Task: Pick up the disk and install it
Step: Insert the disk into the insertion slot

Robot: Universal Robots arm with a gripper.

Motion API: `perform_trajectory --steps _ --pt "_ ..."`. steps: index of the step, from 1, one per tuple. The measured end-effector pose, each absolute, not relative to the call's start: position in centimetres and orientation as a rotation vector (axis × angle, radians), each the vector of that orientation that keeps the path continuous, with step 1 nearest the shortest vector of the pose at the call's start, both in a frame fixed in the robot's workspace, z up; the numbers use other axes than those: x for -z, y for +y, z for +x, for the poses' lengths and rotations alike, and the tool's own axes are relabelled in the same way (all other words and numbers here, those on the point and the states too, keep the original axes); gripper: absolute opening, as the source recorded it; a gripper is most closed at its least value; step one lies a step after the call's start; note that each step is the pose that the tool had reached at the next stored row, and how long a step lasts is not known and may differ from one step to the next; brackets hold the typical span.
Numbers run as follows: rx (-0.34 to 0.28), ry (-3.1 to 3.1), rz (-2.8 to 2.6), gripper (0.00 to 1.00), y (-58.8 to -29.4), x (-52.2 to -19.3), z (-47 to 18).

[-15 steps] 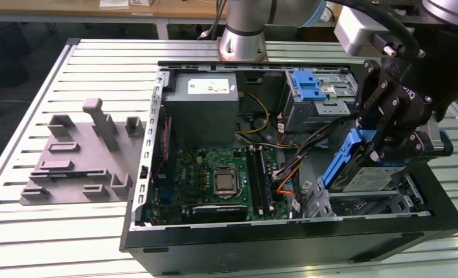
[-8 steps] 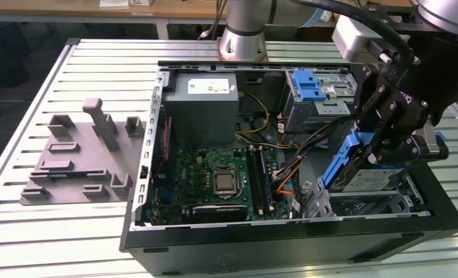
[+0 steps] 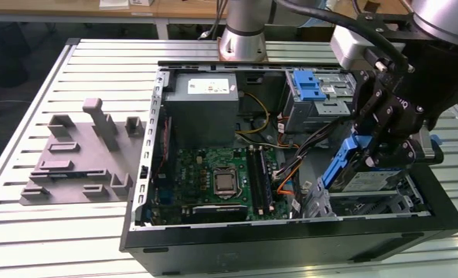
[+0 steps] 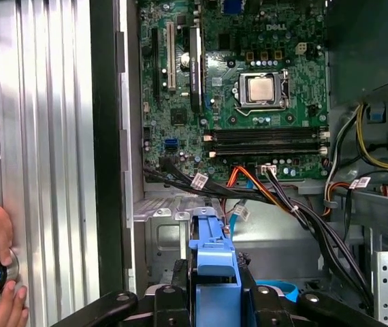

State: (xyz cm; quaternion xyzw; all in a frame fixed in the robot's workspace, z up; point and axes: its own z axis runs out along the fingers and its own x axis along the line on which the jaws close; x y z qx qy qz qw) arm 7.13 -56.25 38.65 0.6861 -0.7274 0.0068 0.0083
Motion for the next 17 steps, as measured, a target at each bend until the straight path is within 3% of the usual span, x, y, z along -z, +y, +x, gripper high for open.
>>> perform_trajectory --steps 17 --pt "-0.021 -2.273 2.144 0.36 -56.3 -37.3 7.2"
